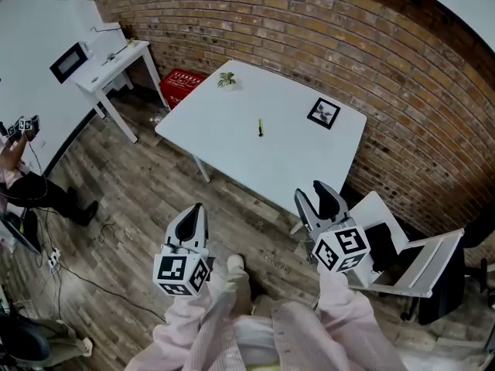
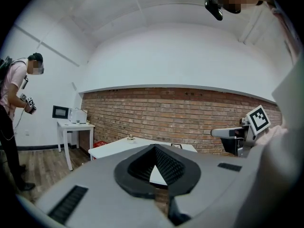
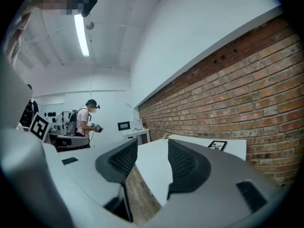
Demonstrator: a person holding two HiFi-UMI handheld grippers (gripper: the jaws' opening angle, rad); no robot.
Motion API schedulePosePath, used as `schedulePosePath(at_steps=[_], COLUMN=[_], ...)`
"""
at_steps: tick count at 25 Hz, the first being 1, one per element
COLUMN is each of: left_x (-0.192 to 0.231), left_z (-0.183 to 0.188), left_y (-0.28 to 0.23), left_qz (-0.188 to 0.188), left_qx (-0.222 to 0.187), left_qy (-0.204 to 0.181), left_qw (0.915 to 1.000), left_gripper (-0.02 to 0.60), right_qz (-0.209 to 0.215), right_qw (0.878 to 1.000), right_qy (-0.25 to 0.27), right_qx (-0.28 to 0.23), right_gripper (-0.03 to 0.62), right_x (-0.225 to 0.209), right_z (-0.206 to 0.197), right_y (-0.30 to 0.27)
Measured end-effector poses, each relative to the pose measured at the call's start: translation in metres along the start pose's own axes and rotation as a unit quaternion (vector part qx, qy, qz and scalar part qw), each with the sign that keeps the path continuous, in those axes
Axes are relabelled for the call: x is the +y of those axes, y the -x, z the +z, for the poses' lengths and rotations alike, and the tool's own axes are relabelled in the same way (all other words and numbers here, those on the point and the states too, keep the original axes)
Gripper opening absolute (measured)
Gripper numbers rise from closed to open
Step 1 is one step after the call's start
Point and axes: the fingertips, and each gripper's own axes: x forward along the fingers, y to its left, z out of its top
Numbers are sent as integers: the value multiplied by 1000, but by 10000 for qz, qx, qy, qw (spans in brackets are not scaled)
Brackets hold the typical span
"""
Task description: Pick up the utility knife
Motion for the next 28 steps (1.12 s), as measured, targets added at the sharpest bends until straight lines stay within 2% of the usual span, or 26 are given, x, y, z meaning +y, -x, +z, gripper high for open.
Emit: schedulePosePath(at_steps=[15,28], left_x=[71,109], left_z=[18,21], left_y=[-112,-164], left_qz=[-430,-765], left_qx=[141,147], left_qy=[96,148], left_qw=[9989,9969], left_gripper=[-8,-8], right_qz=[-429,-839], right_qw=[9983,9954], right_qy=[-152,-251], right_qx=[360,391], right_gripper=[183,183], right_x=[-26,-42], right_z=[-10,-19], right_y=[-107,-161])
